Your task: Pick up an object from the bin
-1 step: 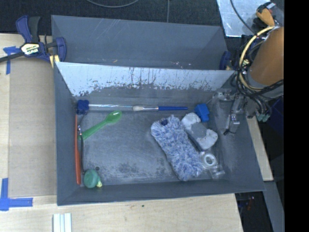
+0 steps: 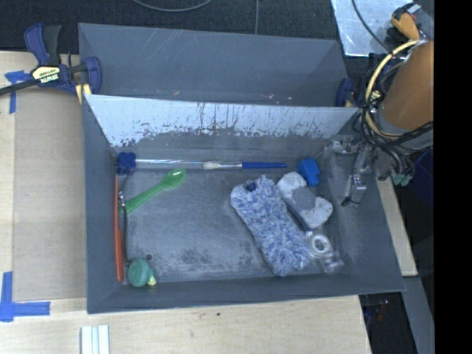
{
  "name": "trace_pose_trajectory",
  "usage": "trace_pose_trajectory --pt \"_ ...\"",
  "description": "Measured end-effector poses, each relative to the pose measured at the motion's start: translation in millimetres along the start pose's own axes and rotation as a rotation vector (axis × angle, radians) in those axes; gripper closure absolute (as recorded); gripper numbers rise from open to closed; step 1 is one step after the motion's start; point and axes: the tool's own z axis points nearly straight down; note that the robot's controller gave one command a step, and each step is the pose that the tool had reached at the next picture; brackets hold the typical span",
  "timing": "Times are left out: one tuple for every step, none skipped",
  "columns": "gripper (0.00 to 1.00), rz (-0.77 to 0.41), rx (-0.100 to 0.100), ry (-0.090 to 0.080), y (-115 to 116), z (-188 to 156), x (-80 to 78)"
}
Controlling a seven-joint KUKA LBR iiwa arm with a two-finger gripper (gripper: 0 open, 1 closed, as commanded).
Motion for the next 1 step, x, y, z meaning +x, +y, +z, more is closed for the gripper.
trace_pose_trajectory --pt "0.0 -0.148 -0.001 -0.001 29.0 48.5 9.9"
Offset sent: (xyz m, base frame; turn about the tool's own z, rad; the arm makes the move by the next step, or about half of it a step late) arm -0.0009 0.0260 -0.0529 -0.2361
